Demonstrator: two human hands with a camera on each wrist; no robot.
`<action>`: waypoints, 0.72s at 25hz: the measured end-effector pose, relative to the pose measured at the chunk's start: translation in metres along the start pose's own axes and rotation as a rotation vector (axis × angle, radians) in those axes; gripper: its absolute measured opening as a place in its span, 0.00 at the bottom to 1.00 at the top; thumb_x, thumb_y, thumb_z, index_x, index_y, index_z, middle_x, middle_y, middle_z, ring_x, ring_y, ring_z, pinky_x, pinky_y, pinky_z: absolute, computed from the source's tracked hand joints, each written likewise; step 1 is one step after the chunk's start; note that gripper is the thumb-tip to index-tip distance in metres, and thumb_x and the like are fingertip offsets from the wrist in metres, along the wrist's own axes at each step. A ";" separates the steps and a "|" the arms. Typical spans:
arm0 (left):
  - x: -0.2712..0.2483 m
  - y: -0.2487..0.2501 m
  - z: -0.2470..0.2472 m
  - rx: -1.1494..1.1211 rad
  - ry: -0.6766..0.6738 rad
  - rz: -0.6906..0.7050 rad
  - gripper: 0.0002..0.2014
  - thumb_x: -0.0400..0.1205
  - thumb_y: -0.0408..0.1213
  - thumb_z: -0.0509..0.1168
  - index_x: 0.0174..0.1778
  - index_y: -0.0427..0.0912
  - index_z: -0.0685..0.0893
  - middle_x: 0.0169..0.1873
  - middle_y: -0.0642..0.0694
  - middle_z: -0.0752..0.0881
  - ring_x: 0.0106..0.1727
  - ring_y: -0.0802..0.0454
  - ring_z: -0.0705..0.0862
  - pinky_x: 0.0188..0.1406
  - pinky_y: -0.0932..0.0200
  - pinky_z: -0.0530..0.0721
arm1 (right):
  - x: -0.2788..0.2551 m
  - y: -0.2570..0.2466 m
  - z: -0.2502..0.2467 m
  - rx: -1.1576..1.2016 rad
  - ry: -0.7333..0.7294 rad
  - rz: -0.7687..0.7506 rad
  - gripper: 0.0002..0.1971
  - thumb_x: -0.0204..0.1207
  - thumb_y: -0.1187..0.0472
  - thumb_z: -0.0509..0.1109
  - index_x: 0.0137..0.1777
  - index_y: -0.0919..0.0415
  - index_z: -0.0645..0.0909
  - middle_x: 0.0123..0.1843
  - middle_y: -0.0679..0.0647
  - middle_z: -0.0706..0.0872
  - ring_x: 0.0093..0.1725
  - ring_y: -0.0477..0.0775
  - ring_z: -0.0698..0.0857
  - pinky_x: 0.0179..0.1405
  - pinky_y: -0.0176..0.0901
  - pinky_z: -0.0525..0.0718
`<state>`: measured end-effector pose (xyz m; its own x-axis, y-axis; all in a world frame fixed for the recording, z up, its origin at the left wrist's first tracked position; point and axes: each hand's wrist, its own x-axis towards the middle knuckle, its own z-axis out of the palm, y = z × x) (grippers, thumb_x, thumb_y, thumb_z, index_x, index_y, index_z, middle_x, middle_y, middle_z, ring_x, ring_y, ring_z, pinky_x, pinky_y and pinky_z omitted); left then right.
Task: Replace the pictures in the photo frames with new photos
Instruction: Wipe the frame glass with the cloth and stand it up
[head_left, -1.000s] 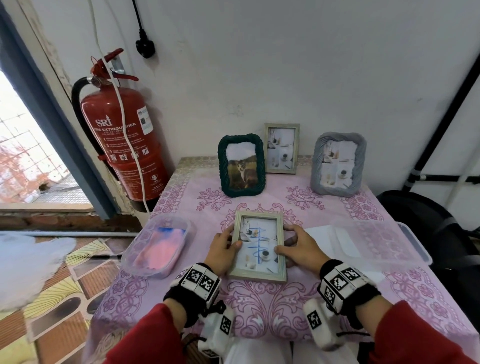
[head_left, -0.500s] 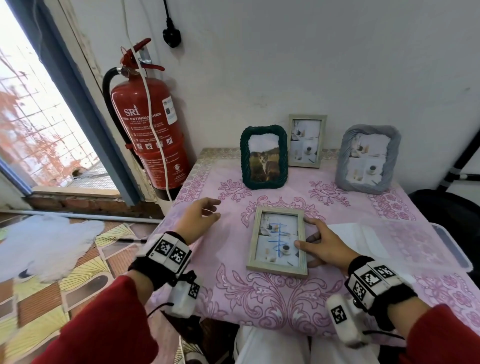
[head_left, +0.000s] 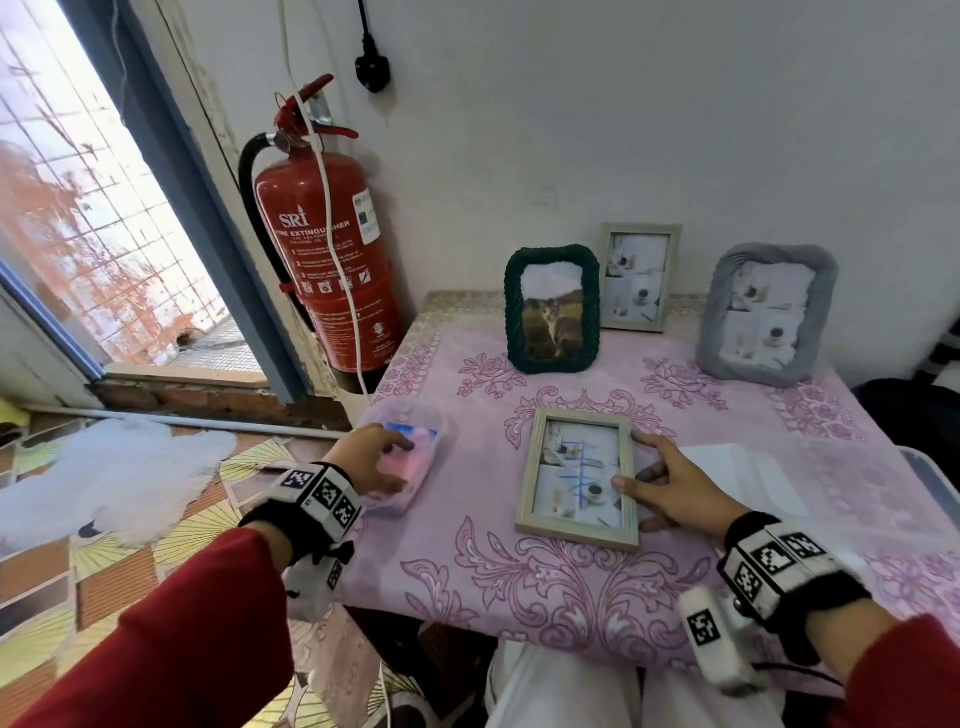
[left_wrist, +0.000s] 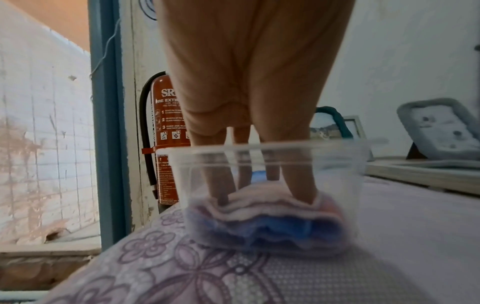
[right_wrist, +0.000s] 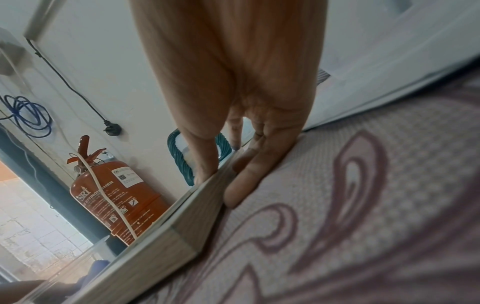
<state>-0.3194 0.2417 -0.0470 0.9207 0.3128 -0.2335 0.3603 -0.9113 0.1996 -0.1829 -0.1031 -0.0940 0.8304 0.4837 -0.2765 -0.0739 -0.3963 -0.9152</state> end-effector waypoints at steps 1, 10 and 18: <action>0.002 -0.001 0.000 -0.012 0.002 -0.006 0.26 0.72 0.42 0.75 0.67 0.52 0.79 0.60 0.46 0.80 0.58 0.50 0.80 0.59 0.60 0.77 | 0.000 0.000 0.000 0.002 0.000 -0.001 0.36 0.73 0.60 0.74 0.78 0.49 0.60 0.45 0.58 0.74 0.45 0.56 0.83 0.29 0.46 0.89; 0.004 0.003 -0.015 -0.205 0.271 -0.067 0.18 0.68 0.33 0.73 0.54 0.47 0.87 0.42 0.50 0.87 0.41 0.53 0.83 0.41 0.63 0.77 | -0.001 0.001 0.000 -0.002 0.003 -0.015 0.37 0.72 0.58 0.75 0.78 0.49 0.59 0.45 0.57 0.75 0.45 0.55 0.83 0.28 0.45 0.89; -0.008 0.079 -0.061 -0.381 0.475 0.243 0.14 0.72 0.34 0.72 0.54 0.46 0.86 0.40 0.50 0.89 0.37 0.56 0.88 0.27 0.68 0.84 | -0.003 0.001 0.002 0.023 0.008 -0.017 0.38 0.72 0.58 0.75 0.79 0.49 0.60 0.45 0.57 0.76 0.44 0.54 0.84 0.29 0.45 0.89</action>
<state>-0.2893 0.1829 0.0288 0.9173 0.2736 0.2894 0.0810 -0.8396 0.5372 -0.1864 -0.1039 -0.0949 0.8360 0.4839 -0.2587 -0.0726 -0.3697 -0.9263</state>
